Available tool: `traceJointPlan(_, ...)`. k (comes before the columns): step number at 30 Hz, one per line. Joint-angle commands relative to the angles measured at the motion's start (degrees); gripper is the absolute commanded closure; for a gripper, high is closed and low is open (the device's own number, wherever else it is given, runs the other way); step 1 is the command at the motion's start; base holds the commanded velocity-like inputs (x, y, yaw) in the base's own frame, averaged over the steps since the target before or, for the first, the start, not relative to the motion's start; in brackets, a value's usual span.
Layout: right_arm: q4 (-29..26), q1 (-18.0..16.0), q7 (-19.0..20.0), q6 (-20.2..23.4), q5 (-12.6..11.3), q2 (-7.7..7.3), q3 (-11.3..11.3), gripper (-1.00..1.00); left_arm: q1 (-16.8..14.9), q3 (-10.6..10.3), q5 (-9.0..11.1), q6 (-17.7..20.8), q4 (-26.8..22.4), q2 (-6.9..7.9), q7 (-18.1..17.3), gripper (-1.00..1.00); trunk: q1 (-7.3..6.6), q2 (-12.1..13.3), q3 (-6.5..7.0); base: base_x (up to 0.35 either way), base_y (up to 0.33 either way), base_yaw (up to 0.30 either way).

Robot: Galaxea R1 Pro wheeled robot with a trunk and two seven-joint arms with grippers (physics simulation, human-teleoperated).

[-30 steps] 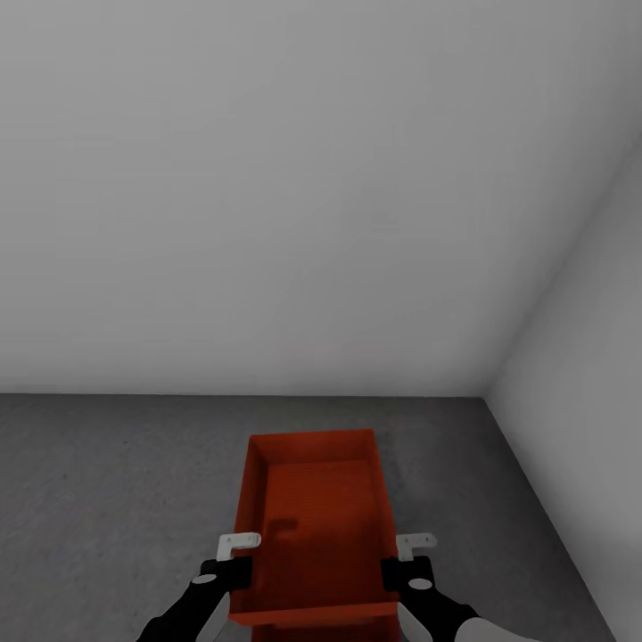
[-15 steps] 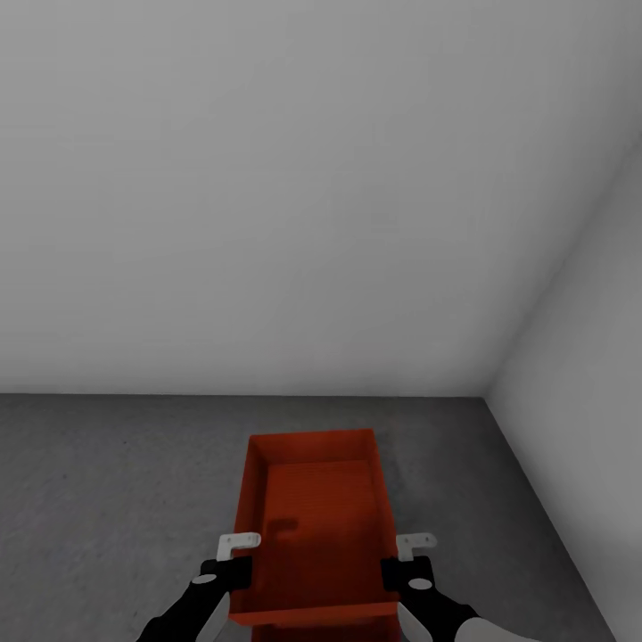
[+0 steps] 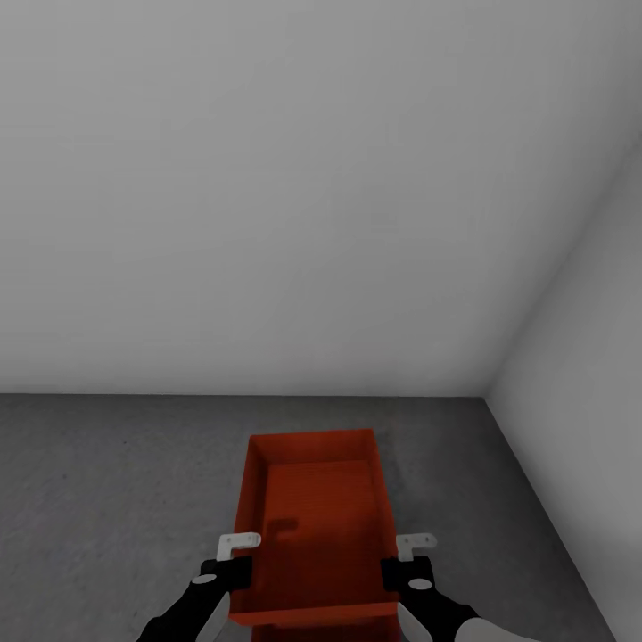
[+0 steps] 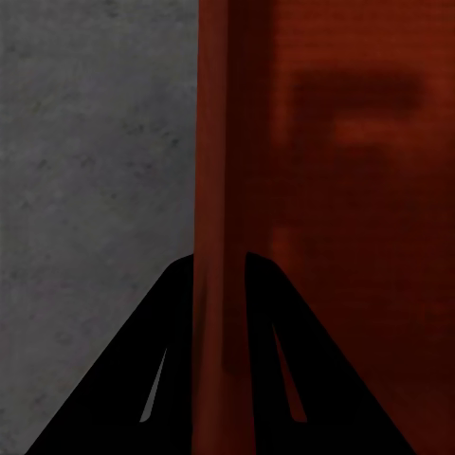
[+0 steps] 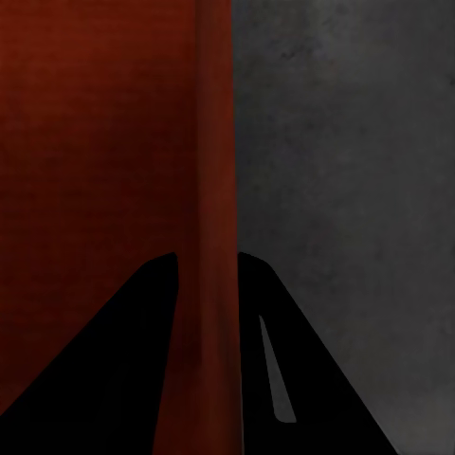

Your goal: Move the two storage containers from the living room to the garage. In the garage, place one container on the floor and stack the other container on top of it (either order is fine).

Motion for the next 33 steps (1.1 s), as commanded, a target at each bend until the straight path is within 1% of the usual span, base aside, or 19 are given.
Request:
traceJointPlan(1,0.52,0.00,-0.27,0.04,-1.39,-0.42,1.47,1.00,-0.05,-0.51,0.26,0.31,-0.34,0.55,0.32,1.00,0.00,-0.03,-0.05,0.000,0.000,0.000)
traceJointPlan(8,0.52,0.00,-0.27,0.04,-1.39,-0.42,1.47,1.00,-0.06,-0.54,0.26,0.31,-0.34,0.55,0.32,1.00,0.00,-0.03,-0.05,0.000,0.000,0.000)
traceJointPlan(15,0.52,0.00,-0.27,0.07,-1.39,-0.42,1.41,1.00,-0.05,-0.54,0.26,0.31,-0.34,0.55,0.32,1.00,1.53,-2.83,-1.30,0.000,0.000,0.000)
traceJointPlan(25,0.52,0.00,-0.27,0.07,-1.41,-0.44,1.38,1.00,-0.05,-0.55,0.26,0.31,-0.34,0.55,0.32,1.00,1.53,-2.83,-1.34,0.000,0.000,0.000)
traceJointPlan(33,0.43,-0.01,-0.27,0.04,-1.47,-0.51,1.33,1.00,-0.05,-0.54,0.26,0.31,-0.34,0.55,0.32,1.00,1.53,-2.83,-1.83,0.000,0.000,0.000)
